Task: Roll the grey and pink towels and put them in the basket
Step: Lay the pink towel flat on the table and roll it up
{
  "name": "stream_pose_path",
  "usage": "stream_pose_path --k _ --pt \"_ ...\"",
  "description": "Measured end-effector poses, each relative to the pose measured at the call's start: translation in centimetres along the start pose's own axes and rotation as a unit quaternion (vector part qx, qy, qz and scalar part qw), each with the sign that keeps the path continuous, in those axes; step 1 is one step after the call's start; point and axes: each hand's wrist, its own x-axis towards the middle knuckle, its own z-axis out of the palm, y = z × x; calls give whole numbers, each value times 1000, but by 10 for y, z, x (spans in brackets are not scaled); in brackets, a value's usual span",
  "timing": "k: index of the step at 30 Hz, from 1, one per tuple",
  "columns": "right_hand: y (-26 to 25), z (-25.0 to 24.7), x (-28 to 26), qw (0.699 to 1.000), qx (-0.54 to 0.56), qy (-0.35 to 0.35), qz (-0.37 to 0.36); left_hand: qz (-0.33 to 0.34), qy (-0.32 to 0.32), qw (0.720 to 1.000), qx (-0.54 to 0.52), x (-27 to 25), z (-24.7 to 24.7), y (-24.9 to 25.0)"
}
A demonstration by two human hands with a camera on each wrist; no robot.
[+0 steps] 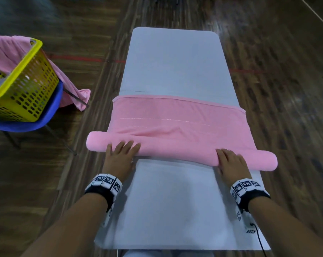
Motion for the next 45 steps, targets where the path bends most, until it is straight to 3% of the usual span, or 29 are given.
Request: stream_pose_path --k 6,10,12,15,18,21,25,29,30,31,33,35,39,42,45 --pt "11 -37 44 994 -55 -91 26 -12 -52 999 2 48 -35 -23" --pt "9 -52 52 986 -14 -160 49 -10 -131 991 -28 62 -55 -27" --pt "10 -49 42 992 13 -114 59 6 -95 995 -13 55 -57 -28" --pt "14 -29 16 999 15 29 27 34 35 999 -1 26 -44 -23" --pt "11 -4 -12 1000 18 14 11 42 62 996 -41 -10 -17 -11" --pt "9 12 -27 999 12 -10 29 33 5 999 -30 -25 0 -9" --pt "17 -2 -7 998 5 -62 26 23 -40 999 14 1 -13 -14" --pt "25 -35 28 991 5 -125 40 -23 -155 986 -57 43 -42 -15" --pt "26 -40 32 992 5 -117 46 -27 -152 986 -65 48 -46 -15" --pt "26 -43 32 995 5 -86 50 -20 -121 991 -53 50 -49 -15" --pt "22 -41 25 999 19 10 48 3 4 1000 -16 43 -48 -12" --pt "13 -28 8 998 26 48 26 22 83 996 -31 23 -34 -4" --pt "2 3 -25 999 25 24 15 25 -11 999 -16 -12 4 4" --pt "12 -1 -14 999 23 24 -2 45 -71 996 -2 -2 2 -8" --pt "20 -24 19 999 -7 -35 -8 61 -98 993 10 26 -17 -20"
